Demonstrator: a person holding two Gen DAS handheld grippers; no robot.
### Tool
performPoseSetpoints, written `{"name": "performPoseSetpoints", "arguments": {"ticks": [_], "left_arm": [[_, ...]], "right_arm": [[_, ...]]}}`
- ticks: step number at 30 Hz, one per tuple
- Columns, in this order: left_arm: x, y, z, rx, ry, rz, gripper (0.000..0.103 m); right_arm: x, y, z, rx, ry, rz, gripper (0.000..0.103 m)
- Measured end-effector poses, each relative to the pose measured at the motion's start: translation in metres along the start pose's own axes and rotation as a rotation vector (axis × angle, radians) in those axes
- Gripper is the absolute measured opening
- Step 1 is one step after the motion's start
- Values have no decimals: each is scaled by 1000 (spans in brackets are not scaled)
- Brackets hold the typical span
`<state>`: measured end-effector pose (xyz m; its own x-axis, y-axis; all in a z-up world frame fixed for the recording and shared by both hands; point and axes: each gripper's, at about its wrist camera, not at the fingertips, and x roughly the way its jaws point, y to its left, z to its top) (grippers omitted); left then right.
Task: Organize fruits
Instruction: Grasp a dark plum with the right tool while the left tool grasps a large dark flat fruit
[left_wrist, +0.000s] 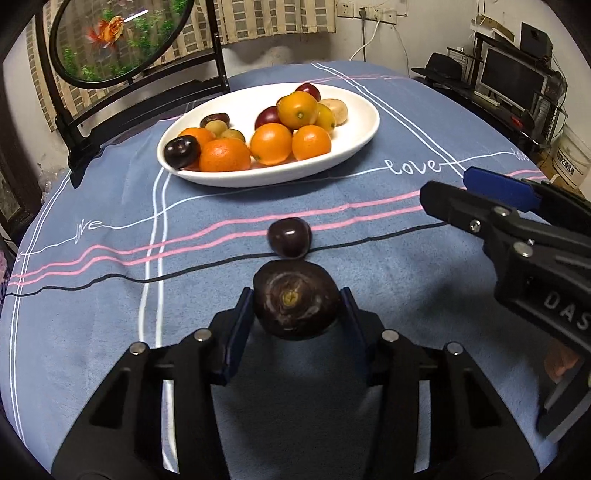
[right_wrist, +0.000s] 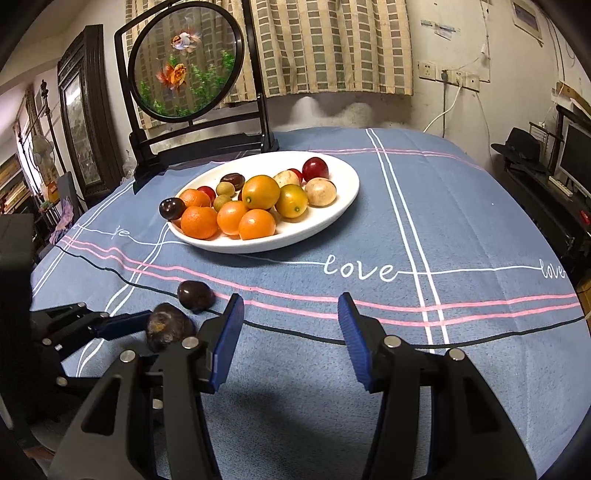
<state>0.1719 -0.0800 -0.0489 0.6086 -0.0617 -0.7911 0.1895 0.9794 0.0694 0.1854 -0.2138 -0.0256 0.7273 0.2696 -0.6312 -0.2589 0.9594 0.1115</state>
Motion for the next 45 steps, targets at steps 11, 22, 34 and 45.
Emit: {"name": "performPoseSetpoints", "arguments": {"ticks": [11, 22, 34, 45], "left_arm": [[-12, 48, -4, -72, -59, 62, 48], [-10, 98, -2, -236, -59, 54, 48], [-7, 105, -2, -246, -52, 71, 48], [-4, 103, -3, -233, -48, 83, 48]], "right_arm": [[12, 18, -8, -59, 63, 34, 53], [39, 72, -5, -204, 166, 54, 53], [75, 95, 13, -187, 201, 8, 30], [38, 70, 3, -127, 139, 35, 29]]}}
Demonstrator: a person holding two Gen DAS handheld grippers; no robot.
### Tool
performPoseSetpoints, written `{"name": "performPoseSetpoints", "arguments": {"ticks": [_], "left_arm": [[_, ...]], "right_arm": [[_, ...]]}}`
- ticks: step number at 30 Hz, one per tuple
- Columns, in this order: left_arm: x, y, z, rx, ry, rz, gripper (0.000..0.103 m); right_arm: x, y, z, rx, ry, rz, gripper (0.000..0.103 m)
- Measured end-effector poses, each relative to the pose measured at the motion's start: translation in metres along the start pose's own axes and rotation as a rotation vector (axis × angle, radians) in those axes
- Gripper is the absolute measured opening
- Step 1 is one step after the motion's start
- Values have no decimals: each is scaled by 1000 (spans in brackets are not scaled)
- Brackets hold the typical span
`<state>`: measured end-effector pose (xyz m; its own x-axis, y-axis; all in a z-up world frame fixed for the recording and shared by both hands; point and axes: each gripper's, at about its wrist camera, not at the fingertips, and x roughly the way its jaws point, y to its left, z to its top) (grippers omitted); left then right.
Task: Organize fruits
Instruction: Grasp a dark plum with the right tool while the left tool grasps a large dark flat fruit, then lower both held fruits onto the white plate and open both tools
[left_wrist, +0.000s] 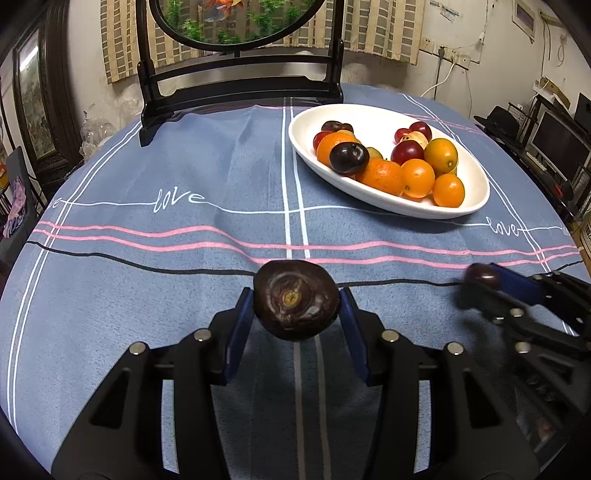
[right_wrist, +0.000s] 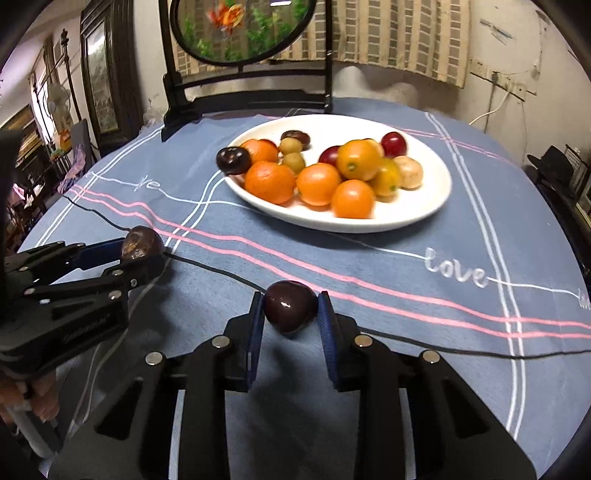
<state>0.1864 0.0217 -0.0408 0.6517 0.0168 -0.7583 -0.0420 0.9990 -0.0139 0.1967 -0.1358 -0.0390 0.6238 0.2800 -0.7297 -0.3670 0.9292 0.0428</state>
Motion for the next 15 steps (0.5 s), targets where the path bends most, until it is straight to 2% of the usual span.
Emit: {"name": "performPoseSetpoints", "arguments": {"ticks": [4, 7, 15], "left_arm": [[-1, -5, 2, 9, -3, 13, 48], [-6, -7, 9, 1, -5, -13, 48], [-12, -28, 54, 25, -27, -22, 48]], "right_arm": [[-14, -12, -3, 28, -35, -2, 29], [-22, -20, 1, 42, -65, -5, 29], [-35, -37, 28, 38, -157, -14, 29]]}}
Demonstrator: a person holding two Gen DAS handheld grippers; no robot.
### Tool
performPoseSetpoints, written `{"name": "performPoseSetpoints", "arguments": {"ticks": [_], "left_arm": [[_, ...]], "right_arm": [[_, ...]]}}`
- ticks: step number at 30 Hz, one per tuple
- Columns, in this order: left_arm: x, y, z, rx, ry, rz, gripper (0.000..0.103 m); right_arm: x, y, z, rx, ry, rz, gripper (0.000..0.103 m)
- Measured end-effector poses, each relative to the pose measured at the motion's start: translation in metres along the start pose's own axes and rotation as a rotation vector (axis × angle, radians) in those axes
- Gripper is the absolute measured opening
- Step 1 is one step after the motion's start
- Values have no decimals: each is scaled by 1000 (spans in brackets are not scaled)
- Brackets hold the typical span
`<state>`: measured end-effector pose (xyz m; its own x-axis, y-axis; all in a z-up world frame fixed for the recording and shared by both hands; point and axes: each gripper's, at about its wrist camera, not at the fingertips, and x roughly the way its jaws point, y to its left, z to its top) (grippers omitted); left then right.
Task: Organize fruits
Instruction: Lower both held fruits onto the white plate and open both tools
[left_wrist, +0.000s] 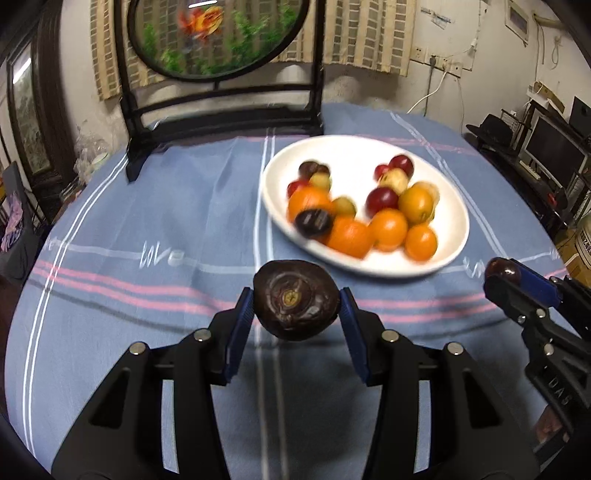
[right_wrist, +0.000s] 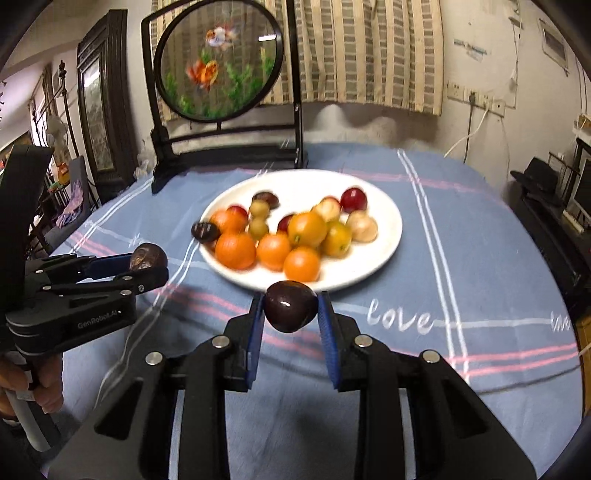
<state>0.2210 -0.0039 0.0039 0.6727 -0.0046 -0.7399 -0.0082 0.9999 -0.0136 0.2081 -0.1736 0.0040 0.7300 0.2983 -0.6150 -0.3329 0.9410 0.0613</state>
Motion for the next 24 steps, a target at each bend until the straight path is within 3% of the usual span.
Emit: {"name": "performPoseSetpoints", "arguments": {"ticks": [9, 18, 21, 24], "left_arm": [[27, -11, 59, 10, -9, 16, 48], [70, -6, 81, 0, 17, 36, 48], [79, -6, 83, -5, 23, 28, 48], [84, -8, 86, -2, 9, 45, 52]], "right_arm": [[34, -5, 45, -36, -47, -10, 29], [79, 2, 63, -62, -58, -19, 30], [91, 2, 65, -73, -57, -54, 38], [97, 1, 66, -83, -47, -63, 38]]}}
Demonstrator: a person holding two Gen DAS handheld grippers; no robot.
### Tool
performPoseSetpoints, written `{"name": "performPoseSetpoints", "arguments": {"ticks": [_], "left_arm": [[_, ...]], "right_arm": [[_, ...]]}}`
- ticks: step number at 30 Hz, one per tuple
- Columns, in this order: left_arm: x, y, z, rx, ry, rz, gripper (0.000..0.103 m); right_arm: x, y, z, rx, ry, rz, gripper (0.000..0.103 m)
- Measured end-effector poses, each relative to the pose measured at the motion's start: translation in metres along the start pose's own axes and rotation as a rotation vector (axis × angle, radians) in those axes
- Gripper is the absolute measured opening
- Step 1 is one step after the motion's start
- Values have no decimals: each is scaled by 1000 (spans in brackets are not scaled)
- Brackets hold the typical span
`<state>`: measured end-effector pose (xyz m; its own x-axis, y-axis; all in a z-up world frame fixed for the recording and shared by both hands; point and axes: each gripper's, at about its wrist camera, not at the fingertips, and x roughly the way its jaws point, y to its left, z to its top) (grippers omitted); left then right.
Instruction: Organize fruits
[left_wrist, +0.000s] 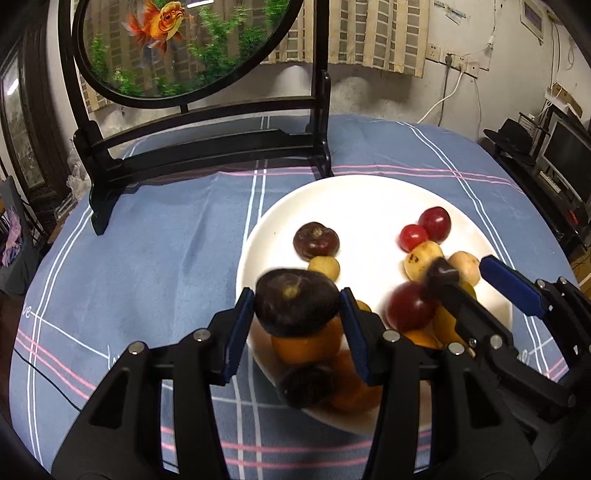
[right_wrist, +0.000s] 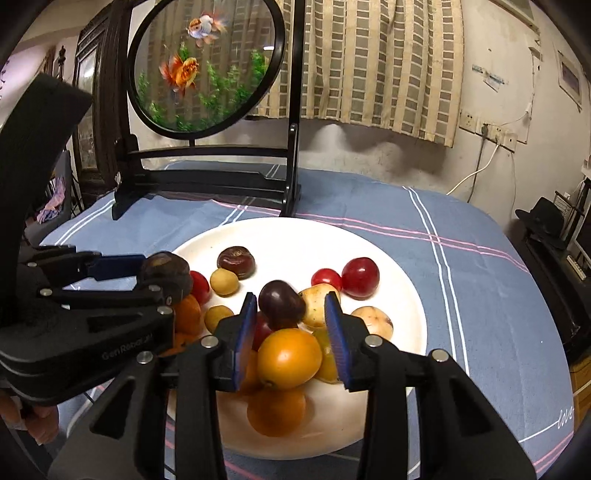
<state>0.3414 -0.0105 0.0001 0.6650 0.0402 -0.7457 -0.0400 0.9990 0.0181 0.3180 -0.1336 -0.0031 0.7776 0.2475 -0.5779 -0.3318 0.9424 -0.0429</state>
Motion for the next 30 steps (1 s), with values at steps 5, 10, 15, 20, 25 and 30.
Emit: {"name": "performPoseSetpoints", "arguments": {"ticks": [5, 10, 15, 20, 25, 30], "left_arm": [[-3, 3, 4, -46, -21, -5, 79], [-14, -4, 3, -25, -38, -21, 85], [-31, -7, -4, -17, -39, -26, 88], [-52, -11, -20, 3, -39, -30, 90], [-74, -7, -53, -3, -34, -30, 90], [-94, 0, -87, -23, -19, -45, 91]], "right_arm": [[-2, -6, -3, 11, 15, 6, 38], [-12, -15, -9, 63, 27, 23, 38], [-27, -22, -15, 99, 30, 27, 38], [-45, -19, -27, 106, 44, 28, 40], [-63, -8, -55, 118, 102, 12, 40], [-84, -1, -81, 140, 147, -2, 40]]}}
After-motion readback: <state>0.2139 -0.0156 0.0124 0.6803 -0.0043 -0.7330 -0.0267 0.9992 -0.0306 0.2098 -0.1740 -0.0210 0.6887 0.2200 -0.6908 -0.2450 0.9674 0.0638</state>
